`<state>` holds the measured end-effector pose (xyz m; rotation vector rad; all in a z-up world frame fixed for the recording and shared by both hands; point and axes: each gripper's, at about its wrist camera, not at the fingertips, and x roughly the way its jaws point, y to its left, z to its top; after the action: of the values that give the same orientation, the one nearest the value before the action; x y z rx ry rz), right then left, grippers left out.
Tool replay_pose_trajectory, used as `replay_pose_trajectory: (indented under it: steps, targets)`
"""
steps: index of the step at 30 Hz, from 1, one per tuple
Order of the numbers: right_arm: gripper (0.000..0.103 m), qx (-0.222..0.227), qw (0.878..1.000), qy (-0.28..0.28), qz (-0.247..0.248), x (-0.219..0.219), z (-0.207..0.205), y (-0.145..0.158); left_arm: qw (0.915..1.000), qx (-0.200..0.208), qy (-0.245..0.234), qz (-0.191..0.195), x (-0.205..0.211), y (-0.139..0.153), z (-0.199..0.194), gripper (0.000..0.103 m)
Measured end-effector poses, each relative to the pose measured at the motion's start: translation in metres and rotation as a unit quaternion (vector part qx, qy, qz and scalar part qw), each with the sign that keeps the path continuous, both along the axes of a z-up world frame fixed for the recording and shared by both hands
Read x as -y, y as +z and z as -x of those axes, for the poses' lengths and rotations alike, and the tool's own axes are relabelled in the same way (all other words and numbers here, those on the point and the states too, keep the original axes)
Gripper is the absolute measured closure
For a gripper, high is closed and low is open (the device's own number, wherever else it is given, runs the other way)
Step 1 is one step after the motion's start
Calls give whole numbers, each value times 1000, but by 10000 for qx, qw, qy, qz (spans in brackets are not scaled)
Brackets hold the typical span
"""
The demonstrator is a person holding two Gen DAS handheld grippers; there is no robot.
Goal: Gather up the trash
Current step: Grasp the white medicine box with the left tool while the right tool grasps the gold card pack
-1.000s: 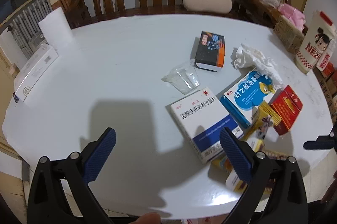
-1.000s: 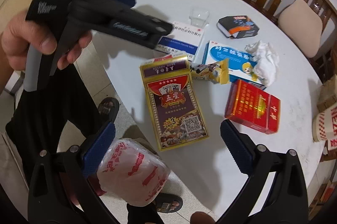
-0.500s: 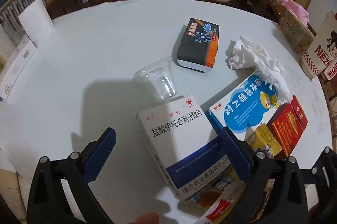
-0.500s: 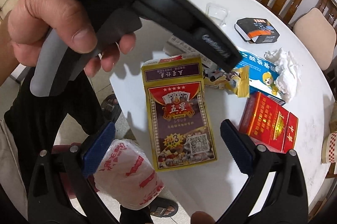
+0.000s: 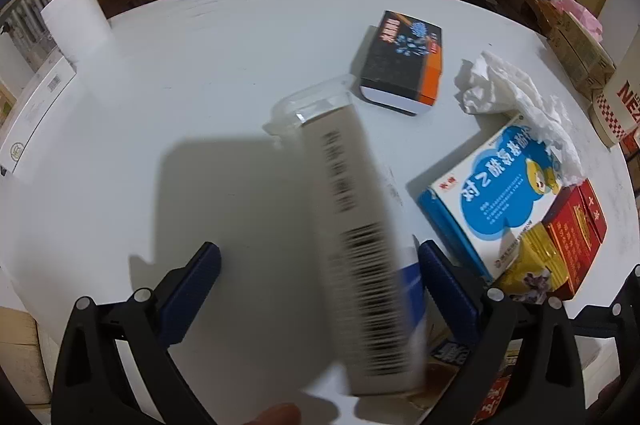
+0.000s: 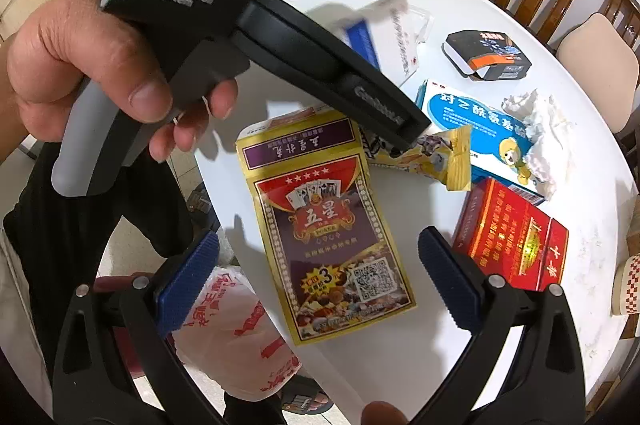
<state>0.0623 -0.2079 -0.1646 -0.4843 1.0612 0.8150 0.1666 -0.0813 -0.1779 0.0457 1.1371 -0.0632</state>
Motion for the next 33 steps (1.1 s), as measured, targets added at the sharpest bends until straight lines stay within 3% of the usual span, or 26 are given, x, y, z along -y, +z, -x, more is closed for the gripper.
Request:
replay_pose_trajectory:
  steps: [4,6,12,14,33]
  targets:
    - [6,-58,9999,-70,68,-2,-6,-5,10000,21,-28,-6,-5,-2,-1,7]
    - [10,-163,9997,-142,65,1,-10,-8,10000,59,-36,19,-7,-2,-1,12]
    - [25,-143,9996,-184,159,6,-15,-9,9998,182,-69,51,-11,4,-3,31]
    - [33,-104,9996,-197,179,8,-16,-6,9997,215,-100,51,-9,6,-3,43]
    - [43,-40,9993,-299,235,5,-17,-7,9995,191,-54,264,-10,9,2,44]
